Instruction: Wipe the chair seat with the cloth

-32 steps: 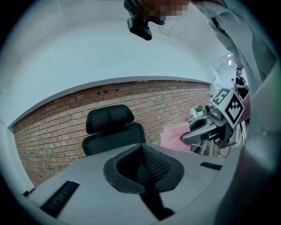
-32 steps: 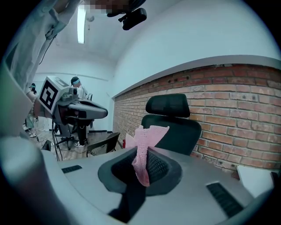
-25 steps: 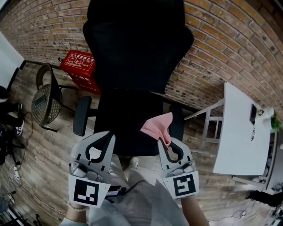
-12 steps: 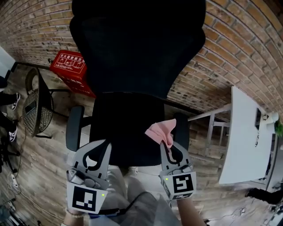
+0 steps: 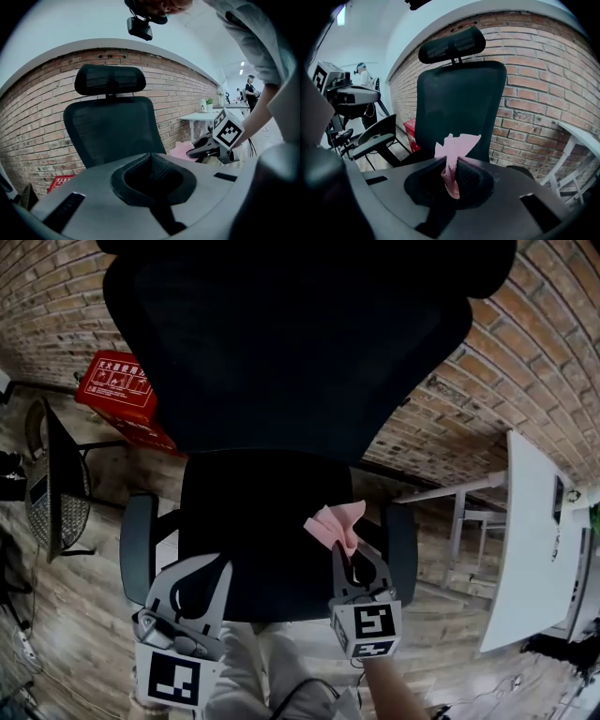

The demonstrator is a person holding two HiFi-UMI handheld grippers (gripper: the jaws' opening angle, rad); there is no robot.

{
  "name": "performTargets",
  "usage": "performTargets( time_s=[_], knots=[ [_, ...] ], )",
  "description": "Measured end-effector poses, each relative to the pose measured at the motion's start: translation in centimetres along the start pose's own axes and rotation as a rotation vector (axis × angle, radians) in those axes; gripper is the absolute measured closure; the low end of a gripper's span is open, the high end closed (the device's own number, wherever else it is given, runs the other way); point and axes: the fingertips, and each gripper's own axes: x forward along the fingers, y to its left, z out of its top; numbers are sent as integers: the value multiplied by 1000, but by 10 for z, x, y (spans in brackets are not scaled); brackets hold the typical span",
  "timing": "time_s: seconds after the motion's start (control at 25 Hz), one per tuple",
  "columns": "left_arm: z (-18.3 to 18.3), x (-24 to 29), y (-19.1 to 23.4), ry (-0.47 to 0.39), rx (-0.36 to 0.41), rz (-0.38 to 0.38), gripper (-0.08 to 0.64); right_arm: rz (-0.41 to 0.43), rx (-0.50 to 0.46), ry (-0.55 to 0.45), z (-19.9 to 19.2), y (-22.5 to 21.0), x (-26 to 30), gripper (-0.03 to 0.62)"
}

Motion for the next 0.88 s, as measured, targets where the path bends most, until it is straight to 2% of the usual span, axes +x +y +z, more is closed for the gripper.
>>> performTargets(
  time_s=[0.28,0.52,0.64,0.88],
  knots=[
    [-47,39,14,10,-5,-37,541,-67,15,45,-33,-13,59,532],
    [-83,59,22,30,-7,-55,541,-132,-52,78,-59,-23,100,532],
    [-95,65,28,35,-15,-62,541,-178,-96,83,-64,-32,116,532],
    [-112,78,45,33,-6,-73,541,-293,-96,102,-70,-59,145,532]
  ],
)
